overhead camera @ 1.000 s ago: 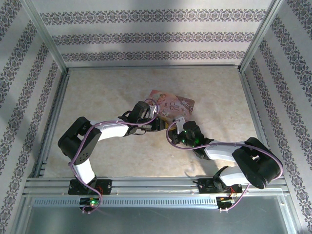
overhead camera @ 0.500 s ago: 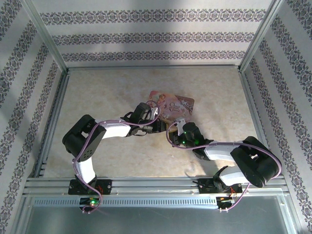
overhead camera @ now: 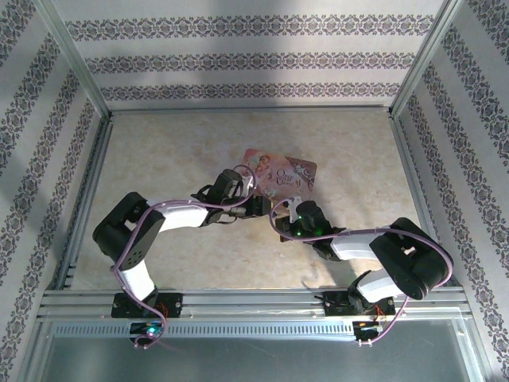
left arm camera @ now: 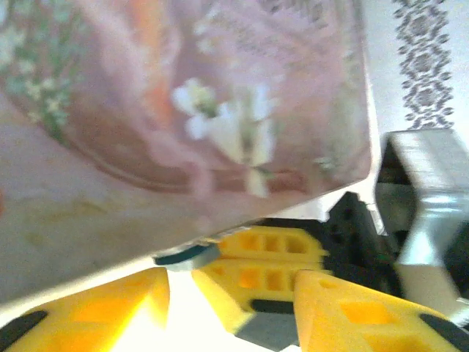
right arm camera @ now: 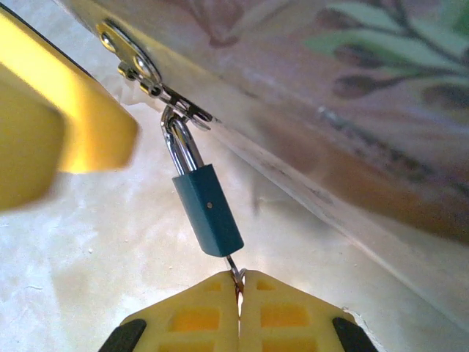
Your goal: Unlock the padlock with the key
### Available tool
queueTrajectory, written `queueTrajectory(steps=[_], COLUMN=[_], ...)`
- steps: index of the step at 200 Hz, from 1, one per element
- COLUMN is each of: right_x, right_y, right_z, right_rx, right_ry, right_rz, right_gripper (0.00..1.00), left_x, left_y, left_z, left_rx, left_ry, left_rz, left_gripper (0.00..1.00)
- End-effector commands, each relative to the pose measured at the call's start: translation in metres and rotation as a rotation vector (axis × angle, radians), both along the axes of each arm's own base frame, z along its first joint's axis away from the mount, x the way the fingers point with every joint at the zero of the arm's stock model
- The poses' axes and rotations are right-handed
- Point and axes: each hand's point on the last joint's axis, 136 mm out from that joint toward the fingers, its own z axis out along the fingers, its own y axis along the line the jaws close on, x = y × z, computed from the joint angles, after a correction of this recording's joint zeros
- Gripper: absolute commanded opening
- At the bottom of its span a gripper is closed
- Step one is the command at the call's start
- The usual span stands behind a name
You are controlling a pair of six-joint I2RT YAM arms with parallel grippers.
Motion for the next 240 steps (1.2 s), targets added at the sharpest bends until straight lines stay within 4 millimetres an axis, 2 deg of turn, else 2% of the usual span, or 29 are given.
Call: queueTrajectory(steps=[1, 5, 9, 32, 61, 92, 152, 240], right_x=[-0.006, -0.007, 0.0, -0.001, -0.005, -0.011, -0.02, -0.024], right_y=[0.003, 0.004, 0.01, 0.015, 0.018, 0.021, 0.03, 0.036], right_z=[-0.005, -0.005, 0.005, 0.013, 0.021, 0.026, 0.039, 0.045], right_rx=[0.009, 0.012, 0.033, 0.07, 0.12, 0.173, 0.266, 0.375], right_ry=[0.058, 0.063, 0.045, 0.057, 0.081, 0.122, 0.19, 0.322], right_rz=[0.012, 0.014, 0.017, 0.016, 0.004, -0.022, -0.067, -0.171], right_gripper=[0.0, 0.0, 0.0, 0.0, 0.0, 0.0, 0.0, 0.0], left_x=[0.002, 0.002, 0.002, 0.0, -0.006, -0.016, -0.026, -0.019], left_y=[0.012, 0.015, 0.018, 0.037, 0.059, 0.071, 0.075, 0.068], left_z=[0.02, 0.021, 0.022, 0.03, 0.036, 0.035, 0.019, 0.009], left_rx=[-0.012, -0.011, -0.011, -0.006, -0.005, -0.029, -0.132, -0.242], left_ry=[-0.069, -0.075, -0.08, -0.107, -0.135, -0.107, 0.016, 0.14], left_rz=[0.041, 0.05, 0.059, 0.115, 0.18, 0.225, 0.3, 0.376], left_gripper=[0.5, 0.51, 0.51, 0.53, 0.58, 0.62, 0.62, 0.61])
